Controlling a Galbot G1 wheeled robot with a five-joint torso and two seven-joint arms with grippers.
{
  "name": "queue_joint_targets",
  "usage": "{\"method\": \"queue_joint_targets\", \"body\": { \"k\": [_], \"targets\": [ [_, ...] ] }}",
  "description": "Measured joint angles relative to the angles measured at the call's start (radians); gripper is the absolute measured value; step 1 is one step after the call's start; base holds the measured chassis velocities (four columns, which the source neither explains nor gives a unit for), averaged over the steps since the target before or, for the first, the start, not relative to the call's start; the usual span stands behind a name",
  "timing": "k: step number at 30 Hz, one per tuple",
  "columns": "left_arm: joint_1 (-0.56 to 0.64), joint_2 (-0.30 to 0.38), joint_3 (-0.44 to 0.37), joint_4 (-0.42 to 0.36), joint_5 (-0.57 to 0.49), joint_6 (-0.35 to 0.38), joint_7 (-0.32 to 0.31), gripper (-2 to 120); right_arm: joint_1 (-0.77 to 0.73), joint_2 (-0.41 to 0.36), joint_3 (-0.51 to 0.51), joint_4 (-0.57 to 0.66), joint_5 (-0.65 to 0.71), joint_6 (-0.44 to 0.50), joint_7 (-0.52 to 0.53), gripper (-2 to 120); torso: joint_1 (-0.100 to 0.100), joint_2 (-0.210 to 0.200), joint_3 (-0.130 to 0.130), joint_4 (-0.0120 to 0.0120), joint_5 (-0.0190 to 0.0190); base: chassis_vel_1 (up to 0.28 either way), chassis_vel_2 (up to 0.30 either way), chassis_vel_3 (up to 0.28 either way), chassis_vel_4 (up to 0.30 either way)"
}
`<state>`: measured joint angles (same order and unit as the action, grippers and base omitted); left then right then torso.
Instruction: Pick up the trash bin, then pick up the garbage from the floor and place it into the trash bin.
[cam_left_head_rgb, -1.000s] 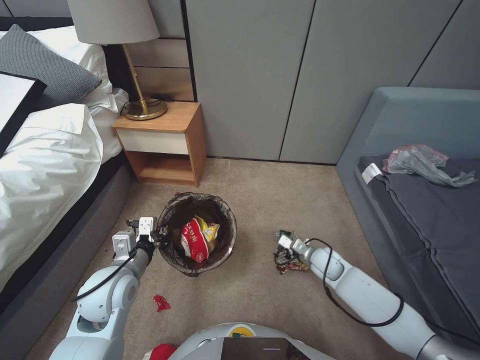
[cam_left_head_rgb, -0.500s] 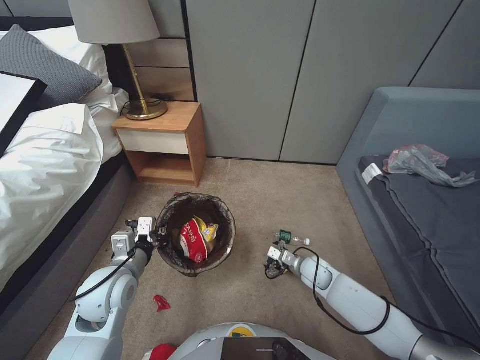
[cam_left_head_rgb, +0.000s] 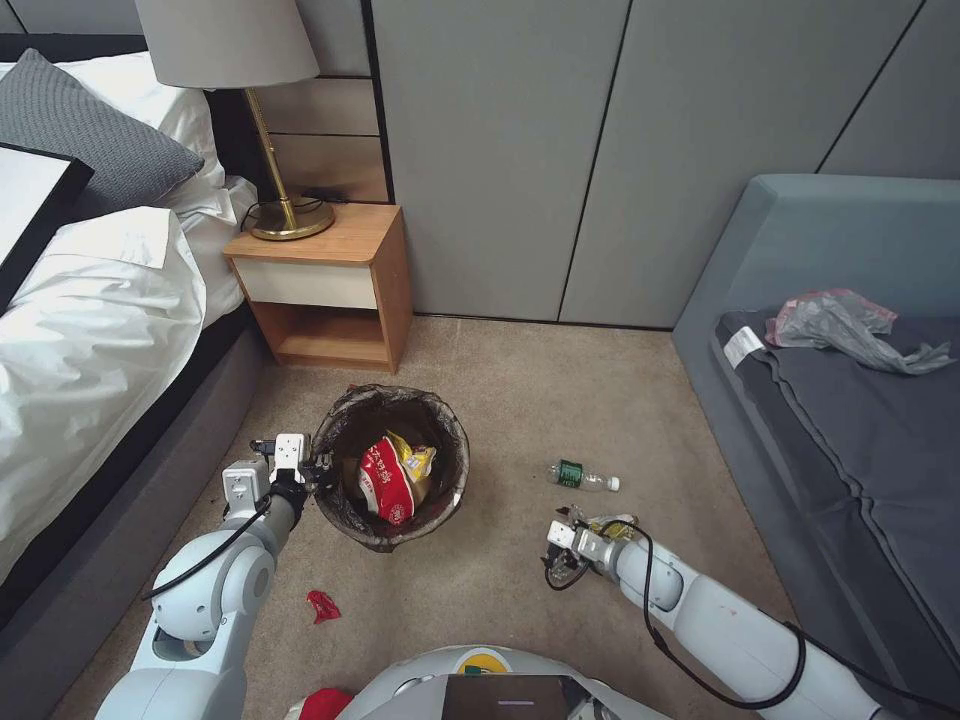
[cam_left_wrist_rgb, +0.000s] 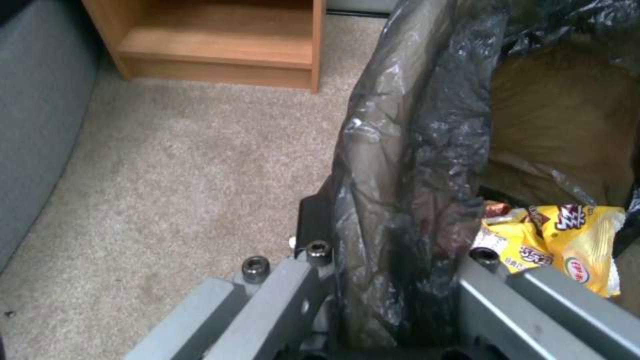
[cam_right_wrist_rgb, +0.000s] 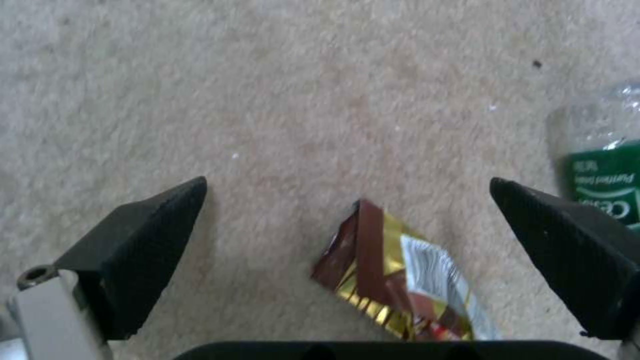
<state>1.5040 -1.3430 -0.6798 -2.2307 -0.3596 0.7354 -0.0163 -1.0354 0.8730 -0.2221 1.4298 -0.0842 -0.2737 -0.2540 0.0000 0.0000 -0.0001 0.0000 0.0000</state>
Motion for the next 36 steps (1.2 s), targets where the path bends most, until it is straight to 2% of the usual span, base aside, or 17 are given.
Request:
{"method": "queue_joint_targets", "body": {
  "k": [20, 34, 36],
  "targets": [
    [-0.001, -0.002, -0.007, -0.001, 0.001, 0.000, 0.001, 0, -0.045, 0.009, 0.073, -0.104, 0.000, 0.108, -0.023, 100, 0.000, 0.000, 0.000, 0.0003, 0.0004, 0.000, 0.000, 0.000, 0.000],
    [-0.006, 0.001, -0.008, 0.002, 0.002, 0.000, 0.001, 0, -0.093, 0.008, 0.130, -0.122, -0.001, 0.137, -0.028, 100, 0.000, 0.000, 0.000, 0.0003, 0.0002, 0.000, 0.000, 0.000, 0.000],
    [-0.007, 0.001, -0.008, 0.002, 0.002, 0.000, 0.001, 0, -0.099, 0.006, 0.136, -0.121, -0.001, 0.139, -0.032, 95, 0.000, 0.000, 0.000, 0.0001, -0.0003, 0.000, 0.000, 0.000, 0.000]
  ]
}}
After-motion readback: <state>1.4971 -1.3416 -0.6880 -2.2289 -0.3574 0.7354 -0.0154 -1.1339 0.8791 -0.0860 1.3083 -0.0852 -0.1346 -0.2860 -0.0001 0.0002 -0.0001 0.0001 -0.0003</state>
